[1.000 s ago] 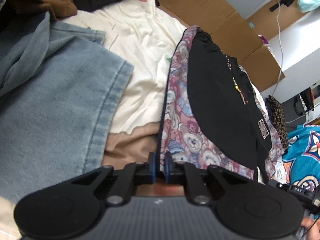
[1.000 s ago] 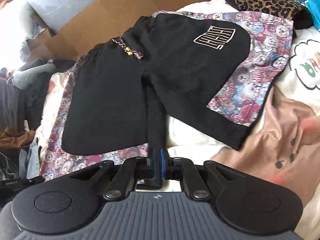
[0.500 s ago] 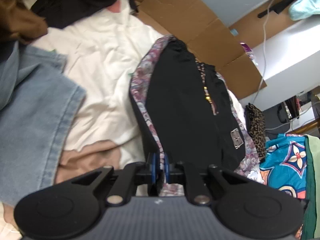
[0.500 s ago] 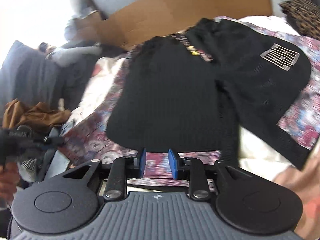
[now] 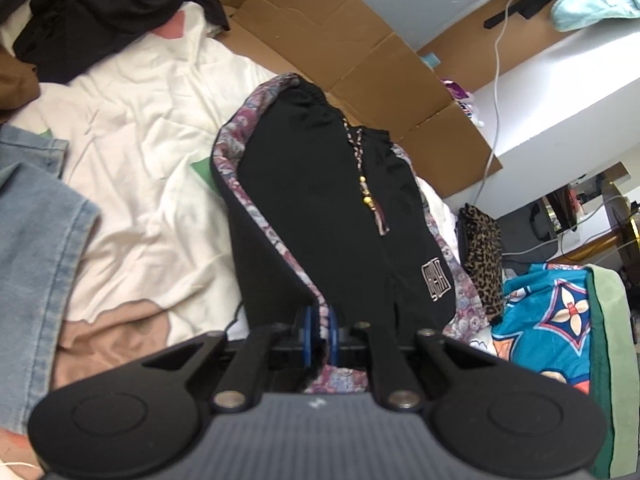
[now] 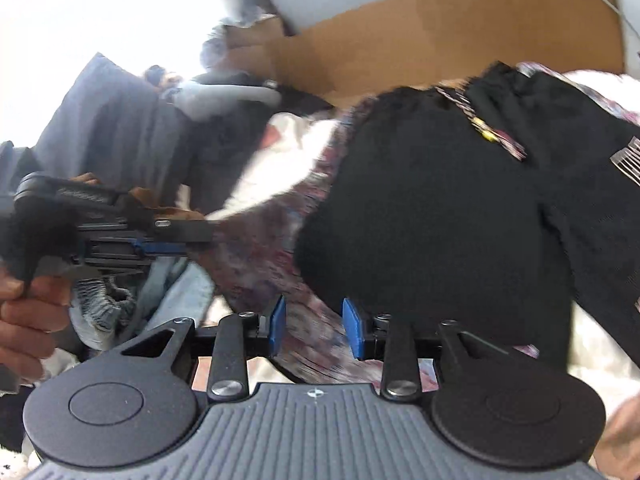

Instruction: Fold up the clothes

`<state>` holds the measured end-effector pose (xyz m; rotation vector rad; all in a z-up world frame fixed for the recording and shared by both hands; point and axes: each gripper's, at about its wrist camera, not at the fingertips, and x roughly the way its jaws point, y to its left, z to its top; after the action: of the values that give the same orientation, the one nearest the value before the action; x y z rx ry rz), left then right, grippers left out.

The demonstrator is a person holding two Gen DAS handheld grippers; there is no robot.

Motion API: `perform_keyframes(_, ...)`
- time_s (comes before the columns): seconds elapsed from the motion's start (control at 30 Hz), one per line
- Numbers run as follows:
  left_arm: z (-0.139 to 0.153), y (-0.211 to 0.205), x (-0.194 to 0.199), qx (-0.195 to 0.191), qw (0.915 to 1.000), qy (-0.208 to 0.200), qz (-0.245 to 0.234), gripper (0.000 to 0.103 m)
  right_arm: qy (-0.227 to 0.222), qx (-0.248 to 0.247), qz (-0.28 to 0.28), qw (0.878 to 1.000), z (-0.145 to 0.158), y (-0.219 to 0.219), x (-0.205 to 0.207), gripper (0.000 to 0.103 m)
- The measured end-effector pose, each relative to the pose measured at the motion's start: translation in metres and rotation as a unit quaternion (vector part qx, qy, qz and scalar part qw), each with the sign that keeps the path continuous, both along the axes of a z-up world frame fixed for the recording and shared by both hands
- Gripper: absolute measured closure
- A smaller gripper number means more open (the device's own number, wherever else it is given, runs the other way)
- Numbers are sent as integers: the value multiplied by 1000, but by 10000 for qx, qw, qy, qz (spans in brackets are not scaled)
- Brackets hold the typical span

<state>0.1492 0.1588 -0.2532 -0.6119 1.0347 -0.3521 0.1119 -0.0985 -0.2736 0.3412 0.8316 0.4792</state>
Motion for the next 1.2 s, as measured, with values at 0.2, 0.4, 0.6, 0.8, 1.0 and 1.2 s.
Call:
perform_keyframes(0.2,3,-11,4,-210,9998,-15,35,94,-345,-249,296,9987,13,29,4,59)
perform_keyframes(0.4,3,-19,5,-357,9994,9,7,94,-508,-471,356,9970,17,44,12,59)
perform_keyframes(0.6,6,-22,6,-479,9988,-26,-14,94,-544,-609,300,9962,14,52,23,59)
perform_keyframes(0.8,5,-23,5,-603,9982,-1,-32,94,-584,-745,283,9951,11,64,37,60)
perform_keyframes(1.0,7,-23,-1,-787,9969,-38,55,94,-590,-817,153,9948,7,64,46,100)
perform_keyframes(1.2,35,-29,-22,-632,9960,-606,156,92,-641,-625,-54,9960,10,47,44,101)
